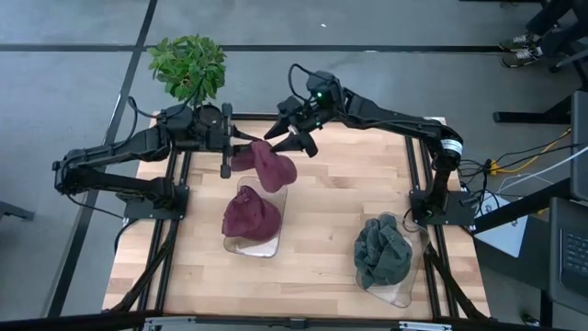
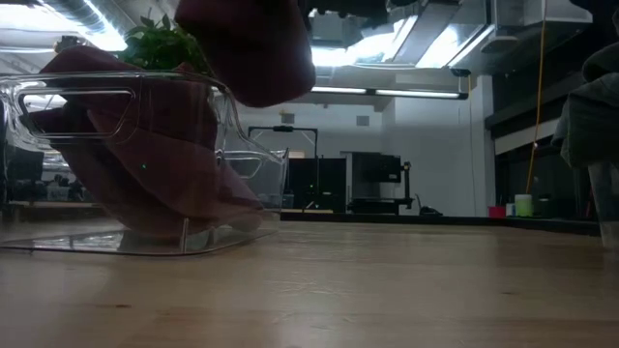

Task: Pick & Place hat
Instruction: Put the red cap into the left transparent bin

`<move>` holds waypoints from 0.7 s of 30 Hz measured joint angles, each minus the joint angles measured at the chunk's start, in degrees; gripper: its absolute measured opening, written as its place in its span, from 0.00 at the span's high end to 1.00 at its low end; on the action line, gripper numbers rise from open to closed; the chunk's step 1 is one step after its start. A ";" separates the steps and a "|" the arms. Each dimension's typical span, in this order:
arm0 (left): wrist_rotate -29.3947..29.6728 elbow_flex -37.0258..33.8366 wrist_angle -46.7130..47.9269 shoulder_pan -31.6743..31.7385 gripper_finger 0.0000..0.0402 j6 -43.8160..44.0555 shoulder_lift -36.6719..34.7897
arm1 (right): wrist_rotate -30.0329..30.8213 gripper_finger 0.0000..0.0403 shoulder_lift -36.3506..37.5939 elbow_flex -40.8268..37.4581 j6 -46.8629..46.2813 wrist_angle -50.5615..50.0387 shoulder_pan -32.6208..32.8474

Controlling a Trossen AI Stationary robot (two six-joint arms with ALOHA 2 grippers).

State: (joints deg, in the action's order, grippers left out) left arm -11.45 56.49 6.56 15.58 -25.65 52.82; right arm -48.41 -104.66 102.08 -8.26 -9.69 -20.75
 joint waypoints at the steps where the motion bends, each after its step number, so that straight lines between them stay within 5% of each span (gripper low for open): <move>1: 0.21 0.00 -0.40 -0.15 0.94 0.00 0.00 | -1.86 0.34 0.00 0.00 -0.85 0.77 0.00; 14: 1.07 0.02 -11.11 -0.11 0.94 -0.30 4.71 | -5.22 0.36 0.00 0.00 -3.16 2.60 0.30; 21: 2.47 0.02 -11.03 -0.11 0.94 1.40 4.45 | -5.26 0.64 0.00 0.00 -2.95 1.90 0.30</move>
State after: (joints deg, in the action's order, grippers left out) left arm -8.99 56.51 -4.47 15.46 -24.25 57.27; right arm -53.67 -104.66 102.08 -11.21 -7.78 -20.45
